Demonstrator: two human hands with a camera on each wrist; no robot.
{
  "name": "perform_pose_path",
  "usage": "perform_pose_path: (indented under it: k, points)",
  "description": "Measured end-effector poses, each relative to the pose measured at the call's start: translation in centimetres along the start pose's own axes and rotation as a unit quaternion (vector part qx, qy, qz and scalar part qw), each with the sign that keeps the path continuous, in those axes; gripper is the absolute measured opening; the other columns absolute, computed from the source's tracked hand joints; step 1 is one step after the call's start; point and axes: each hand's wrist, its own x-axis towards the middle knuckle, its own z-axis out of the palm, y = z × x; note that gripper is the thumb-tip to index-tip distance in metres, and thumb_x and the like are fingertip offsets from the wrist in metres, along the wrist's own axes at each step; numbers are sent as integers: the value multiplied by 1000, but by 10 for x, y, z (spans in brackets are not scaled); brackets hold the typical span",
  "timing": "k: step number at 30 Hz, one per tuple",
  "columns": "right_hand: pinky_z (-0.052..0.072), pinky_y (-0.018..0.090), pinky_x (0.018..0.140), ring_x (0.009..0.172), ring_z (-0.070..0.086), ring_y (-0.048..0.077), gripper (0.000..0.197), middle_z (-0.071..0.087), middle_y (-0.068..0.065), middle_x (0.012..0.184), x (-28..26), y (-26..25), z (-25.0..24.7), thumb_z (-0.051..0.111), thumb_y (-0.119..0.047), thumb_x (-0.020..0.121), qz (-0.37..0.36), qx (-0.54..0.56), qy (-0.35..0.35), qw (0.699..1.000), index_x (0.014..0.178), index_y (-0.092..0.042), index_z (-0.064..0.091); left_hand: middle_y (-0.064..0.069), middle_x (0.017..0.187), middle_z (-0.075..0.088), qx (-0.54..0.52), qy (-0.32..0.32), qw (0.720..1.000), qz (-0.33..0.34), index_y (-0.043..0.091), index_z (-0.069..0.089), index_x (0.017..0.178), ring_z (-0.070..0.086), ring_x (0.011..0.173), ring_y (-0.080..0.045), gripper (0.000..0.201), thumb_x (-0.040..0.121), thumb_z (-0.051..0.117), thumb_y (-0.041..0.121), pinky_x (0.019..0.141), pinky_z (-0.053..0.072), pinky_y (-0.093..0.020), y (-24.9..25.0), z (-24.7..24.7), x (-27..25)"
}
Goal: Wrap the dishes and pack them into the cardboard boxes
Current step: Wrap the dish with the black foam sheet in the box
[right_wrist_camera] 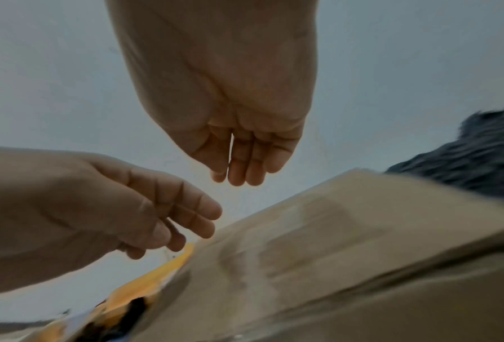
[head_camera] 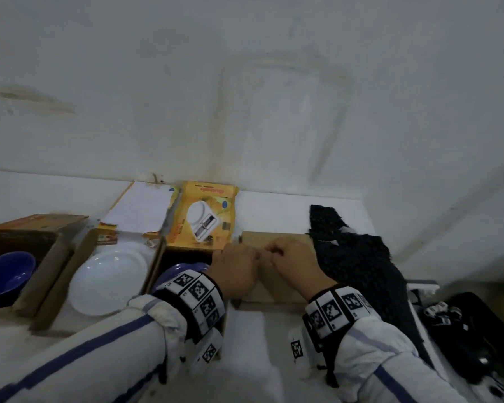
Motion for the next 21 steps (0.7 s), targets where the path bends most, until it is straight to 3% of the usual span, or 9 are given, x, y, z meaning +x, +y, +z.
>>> perform_pose_path:
  k: [3,5,9,11,15,18,21]
  points:
    - [33,13,84,111,56,21,27,65,8,115,-21,47,-29,51,-6,88,57,-5,66,996,108,-8,69,-2,134,50,-67,-18,997,28,26,52,130,43,126,-25,52,78,43,32,105,36,-40,41,18,17]
    - [35,20,91,111,55,25,28,61,11,116,-31,80,-43,52,-7,86,92,-27,94,991,109,-9,69,-3,130,54,-80,-24,995,46,25,57,126,46,123,-27,48,78,48,27,102,40,-40,68,28,25]
    - [38,34,99,118,42,33,38,43,11,125,-49,132,-44,58,-28,86,148,-162,19,975,122,-16,56,-11,107,60,-58,-33,995,77,14,63,97,57,102,-32,22,81,51,22,81,49,-36,114,43,34]
    - [39,34,97,119,38,32,41,38,11,126,-57,146,-35,58,-33,87,142,-195,-21,970,123,-14,51,-13,106,60,-52,-38,995,70,10,63,104,57,97,-32,28,82,51,23,76,44,-33,127,52,37]
    - [40,33,90,116,41,29,29,43,11,122,-65,159,-22,50,-26,92,91,-220,16,971,117,-11,53,-17,103,59,-84,-47,994,53,3,60,105,56,96,-34,28,83,51,19,75,43,-33,134,63,35]
    - [41,32,87,111,44,29,24,48,11,118,-64,164,-23,47,-21,92,76,-194,44,977,110,-11,59,-13,111,59,-123,-38,991,32,8,56,120,55,104,-30,34,88,52,19,83,43,-31,135,62,32]
    - [43,34,85,106,47,29,19,51,10,110,-62,160,-32,56,-24,87,67,-143,95,983,98,-10,65,-5,119,55,-233,-29,972,3,16,38,138,54,110,-22,49,93,54,26,91,44,-30,136,59,27]
